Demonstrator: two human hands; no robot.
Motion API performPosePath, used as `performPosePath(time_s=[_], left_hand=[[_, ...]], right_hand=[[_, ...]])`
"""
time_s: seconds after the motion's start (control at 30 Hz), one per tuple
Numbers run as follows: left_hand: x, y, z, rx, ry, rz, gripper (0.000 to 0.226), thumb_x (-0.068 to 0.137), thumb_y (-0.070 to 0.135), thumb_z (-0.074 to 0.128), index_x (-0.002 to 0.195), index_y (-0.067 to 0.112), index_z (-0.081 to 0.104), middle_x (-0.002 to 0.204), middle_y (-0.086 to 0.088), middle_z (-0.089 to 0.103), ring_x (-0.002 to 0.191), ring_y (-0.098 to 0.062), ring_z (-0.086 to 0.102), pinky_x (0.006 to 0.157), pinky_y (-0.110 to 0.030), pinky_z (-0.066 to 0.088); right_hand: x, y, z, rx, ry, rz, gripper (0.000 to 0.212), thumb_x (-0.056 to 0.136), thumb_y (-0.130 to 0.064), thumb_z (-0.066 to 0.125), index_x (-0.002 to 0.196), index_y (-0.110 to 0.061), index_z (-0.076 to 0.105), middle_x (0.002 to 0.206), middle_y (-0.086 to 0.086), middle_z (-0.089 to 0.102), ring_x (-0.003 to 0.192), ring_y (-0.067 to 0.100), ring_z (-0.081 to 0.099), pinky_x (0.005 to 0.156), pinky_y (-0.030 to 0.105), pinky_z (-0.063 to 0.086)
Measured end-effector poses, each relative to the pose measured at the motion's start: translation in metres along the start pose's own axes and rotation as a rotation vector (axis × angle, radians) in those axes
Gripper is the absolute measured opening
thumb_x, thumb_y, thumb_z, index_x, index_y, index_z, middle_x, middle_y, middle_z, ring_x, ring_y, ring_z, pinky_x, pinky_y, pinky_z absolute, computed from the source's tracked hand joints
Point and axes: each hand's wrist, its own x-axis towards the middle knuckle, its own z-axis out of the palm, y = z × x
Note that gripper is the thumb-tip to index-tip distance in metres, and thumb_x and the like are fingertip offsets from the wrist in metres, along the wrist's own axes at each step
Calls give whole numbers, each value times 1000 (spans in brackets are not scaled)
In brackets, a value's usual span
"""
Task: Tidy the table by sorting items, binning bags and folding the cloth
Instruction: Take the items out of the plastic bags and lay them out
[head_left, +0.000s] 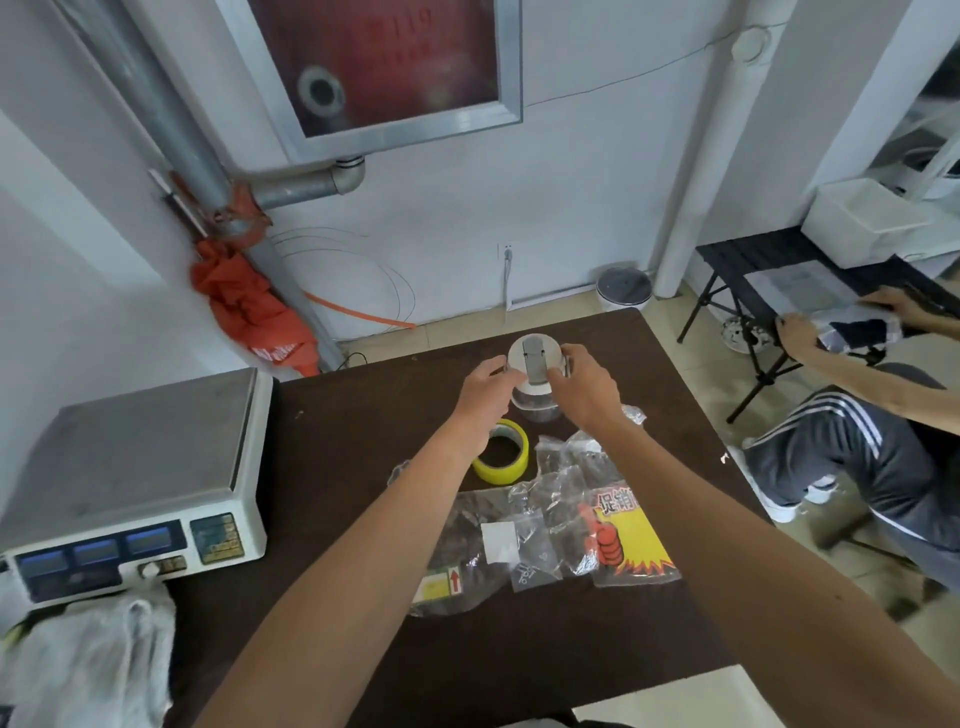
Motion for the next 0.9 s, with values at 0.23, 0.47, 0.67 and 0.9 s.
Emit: performPosePath(time_s=[0.23, 0.47, 0.67, 0.9], left_hand=[[-12, -4, -65, -98, 146, 24, 58, 92, 21, 67, 147, 18, 47, 146, -9, 52, 127, -23, 52, 106, -39, 46], [-34, -11, -138, -161, 296, 54, 52, 94, 24, 66, 143, 21, 50, 137, -7, 58, 122, -23, 57, 94, -34, 49], [-68, -34, -186, -185, 418, 93, 56, 84, 35, 67, 138, 26, 54, 137, -2, 59, 127, -22, 55, 111, -46, 44], [-133, -90, -231, -308, 543, 33, 37, 99, 26, 60, 136, 27, 55, 135, -1, 61, 124, -20, 59, 108, -43, 48]], right_hand=[[-12, -47, 43, 47, -57, -82, 47, 98, -32, 54, 142, -17, 46, 128, 10, 65, 112, 31, 63, 93, 42, 51], [-31, -106, 91, 63, -137, -179, 50, 99, -29, 54, 146, -16, 44, 134, 9, 62, 119, 31, 60, 93, 37, 47], [-56, -140, 133, 69, -220, -267, 49, 97, -33, 55, 143, -20, 46, 131, 5, 64, 113, 27, 64, 97, 46, 53], [-102, -160, 195, 47, -369, -336, 47, 98, -36, 56, 142, -24, 47, 134, -2, 61, 114, 20, 63, 94, 40, 57]])
